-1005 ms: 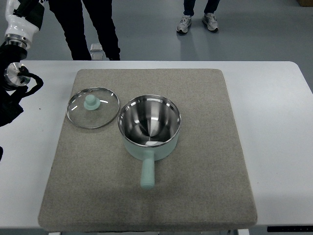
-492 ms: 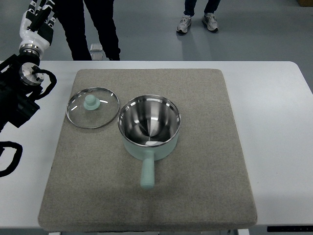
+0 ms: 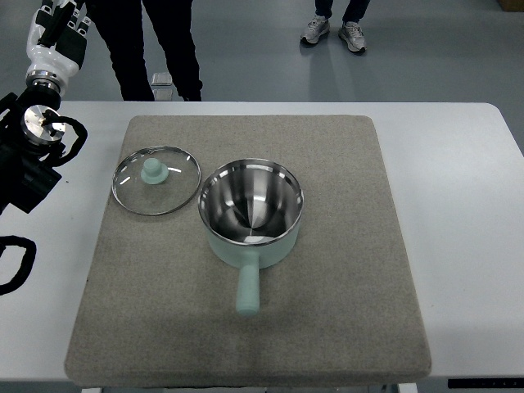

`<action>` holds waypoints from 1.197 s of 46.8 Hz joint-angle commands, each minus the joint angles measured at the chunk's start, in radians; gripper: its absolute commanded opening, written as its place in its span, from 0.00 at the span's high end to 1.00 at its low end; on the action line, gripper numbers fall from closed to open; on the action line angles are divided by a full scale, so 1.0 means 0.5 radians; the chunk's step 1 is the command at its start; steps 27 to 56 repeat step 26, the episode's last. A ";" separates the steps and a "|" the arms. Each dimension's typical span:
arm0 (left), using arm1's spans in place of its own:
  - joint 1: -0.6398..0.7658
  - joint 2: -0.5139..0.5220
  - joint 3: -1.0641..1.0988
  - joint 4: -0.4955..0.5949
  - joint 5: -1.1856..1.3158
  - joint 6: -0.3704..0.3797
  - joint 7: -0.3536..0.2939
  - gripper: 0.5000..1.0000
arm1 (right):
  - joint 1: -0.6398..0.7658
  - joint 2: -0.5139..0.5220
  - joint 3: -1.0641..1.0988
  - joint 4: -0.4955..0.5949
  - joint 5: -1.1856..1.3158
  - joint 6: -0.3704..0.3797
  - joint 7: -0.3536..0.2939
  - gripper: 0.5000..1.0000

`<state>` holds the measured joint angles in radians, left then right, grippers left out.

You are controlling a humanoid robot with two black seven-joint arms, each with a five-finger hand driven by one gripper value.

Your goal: Place lid left of pot with left hand

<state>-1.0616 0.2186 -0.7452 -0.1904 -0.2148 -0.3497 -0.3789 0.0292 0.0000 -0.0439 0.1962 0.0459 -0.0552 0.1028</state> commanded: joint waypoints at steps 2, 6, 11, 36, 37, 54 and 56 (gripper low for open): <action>0.000 -0.008 -0.001 0.000 0.000 0.000 0.000 0.01 | 0.009 0.000 -0.004 0.022 -0.009 0.006 0.000 0.15; 0.003 -0.014 0.003 0.000 -0.003 0.003 0.000 0.01 | 0.009 0.000 -0.001 0.019 -0.009 0.000 -0.003 0.15; 0.003 -0.054 0.006 0.003 0.000 0.012 0.000 0.01 | 0.009 0.000 -0.001 0.013 -0.006 -0.006 -0.003 0.15; 0.043 -0.179 0.024 0.065 0.006 0.049 0.000 0.01 | 0.006 0.000 -0.007 0.006 0.000 -0.009 -0.003 0.15; 0.043 -0.179 0.024 0.065 0.006 0.049 0.000 0.01 | 0.006 0.000 -0.007 0.006 0.000 -0.009 -0.003 0.15; 0.043 -0.179 0.024 0.065 0.006 0.049 0.000 0.01 | 0.006 0.000 -0.007 0.006 0.000 -0.009 -0.003 0.15; 0.043 -0.179 0.024 0.065 0.006 0.049 0.000 0.01 | 0.006 0.000 -0.007 0.006 0.000 -0.009 -0.003 0.15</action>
